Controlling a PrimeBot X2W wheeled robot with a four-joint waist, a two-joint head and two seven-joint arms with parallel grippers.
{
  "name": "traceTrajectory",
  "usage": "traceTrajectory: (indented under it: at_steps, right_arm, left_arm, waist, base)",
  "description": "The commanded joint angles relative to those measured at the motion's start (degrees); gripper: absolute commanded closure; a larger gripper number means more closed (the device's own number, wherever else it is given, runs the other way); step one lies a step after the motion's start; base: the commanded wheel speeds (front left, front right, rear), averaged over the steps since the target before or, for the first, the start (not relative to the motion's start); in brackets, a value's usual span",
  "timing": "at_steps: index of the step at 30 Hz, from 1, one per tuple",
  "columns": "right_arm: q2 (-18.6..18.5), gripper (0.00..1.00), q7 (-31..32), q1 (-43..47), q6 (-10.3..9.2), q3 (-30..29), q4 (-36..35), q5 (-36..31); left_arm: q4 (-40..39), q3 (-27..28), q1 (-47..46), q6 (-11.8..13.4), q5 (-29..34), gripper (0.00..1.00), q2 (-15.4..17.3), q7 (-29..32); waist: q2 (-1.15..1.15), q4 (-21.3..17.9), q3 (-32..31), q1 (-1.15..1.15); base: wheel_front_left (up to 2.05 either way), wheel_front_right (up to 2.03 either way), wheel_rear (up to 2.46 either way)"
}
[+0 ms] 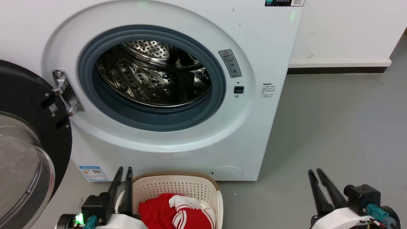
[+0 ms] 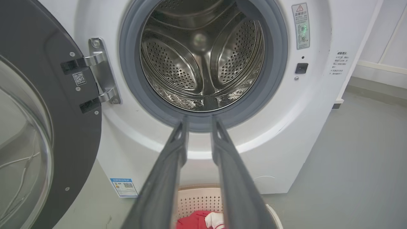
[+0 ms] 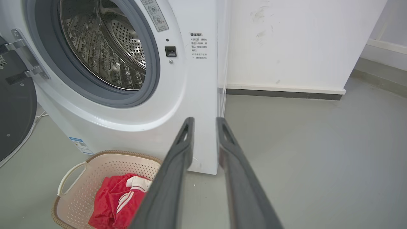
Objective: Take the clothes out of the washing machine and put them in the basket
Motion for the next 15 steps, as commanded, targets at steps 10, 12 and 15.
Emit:
traceTrajectory:
  at_steps: [10,12,15]
  right_arm:
    - [-0.8,1.0,0.0,-1.9,0.0,-0.3,1.4,14.2]
    - [-1.0,1.0,0.1,-2.3,0.0,-0.4,1.8,16.6]
    - [-1.1,1.0,0.1,-2.7,0.0,-0.4,2.2,18.8]
  left_arm:
    - [1.0,1.9,-2.1,-1.2,-13.0,1.0,-0.3,3.0]
    - [1.2,2.2,-2.3,-1.4,-15.2,1.0,-0.4,3.4]
    - [1.4,2.4,-2.5,-1.6,-17.3,1.0,-0.5,3.9]
  waist:
    - [0.0,-0.1,0.2,0.0]
    - [0.0,-0.2,0.2,0.0]
    - [0.0,-0.2,0.2,0.0]
  base:
    - [0.0,0.0,0.0]
    - [0.0,0.0,0.0]
    - [0.0,0.0,0.0]
